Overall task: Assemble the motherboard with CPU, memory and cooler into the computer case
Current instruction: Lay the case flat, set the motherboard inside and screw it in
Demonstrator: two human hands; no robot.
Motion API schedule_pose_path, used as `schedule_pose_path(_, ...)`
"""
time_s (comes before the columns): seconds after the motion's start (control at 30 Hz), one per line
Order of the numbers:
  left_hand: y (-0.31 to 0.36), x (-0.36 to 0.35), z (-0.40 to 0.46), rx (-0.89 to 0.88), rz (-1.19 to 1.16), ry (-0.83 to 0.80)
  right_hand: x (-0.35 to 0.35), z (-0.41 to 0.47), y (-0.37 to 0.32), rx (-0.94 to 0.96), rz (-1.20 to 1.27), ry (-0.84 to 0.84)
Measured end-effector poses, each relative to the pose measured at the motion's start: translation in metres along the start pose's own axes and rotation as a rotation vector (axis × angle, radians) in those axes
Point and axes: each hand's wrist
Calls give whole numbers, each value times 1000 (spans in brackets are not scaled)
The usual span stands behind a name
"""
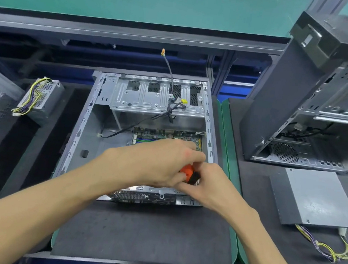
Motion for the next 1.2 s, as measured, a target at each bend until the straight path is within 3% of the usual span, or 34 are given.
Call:
schedule_pose_path(0.17, 0, -4, 2, 228, 103, 81, 0, 4, -1, 10, 7, -41)
schedule_pose_path(0.33, -1, 2, -1, 12, 0, -2, 0, 2, -2, 5, -5, 2)
schedule_pose_path(0.5, -1, -8, 4, 219, 98, 128, -1, 4, 3, 19, -3, -14)
schedule_pose_path(0.67, -5, -5, 6, 147, 60, 80, 0, 3, 1, 14, -12, 5)
schedule_pose_path(0.87, -5, -7, 1, 149, 73, 155, 0, 2, -2, 15, 41, 35)
schedule_pose_path(0.93, -7, 1, -8, 171, -19, 228, 4, 2, -4, 42, 56, 101)
schedule_pose_path(1.03, -15, 16, -30, 164, -221, 401, 15, 5, -14, 93, 131, 334)
schedule_pose_path(1.13, -33, 24, -62, 192, -372, 554, 26, 16, -43, 135, 444, 540)
schedule_pose_path(1.2, -50, 25, -86, 230, -412, 632, 29, 28, -68, 166, 658, 557)
Point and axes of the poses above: each hand's wrist, its own z-axis towards the middle knuckle, its own x-axis out of the back of the hand, y = z × x, and after that the axes turned 12 degrees about -y, right-handed
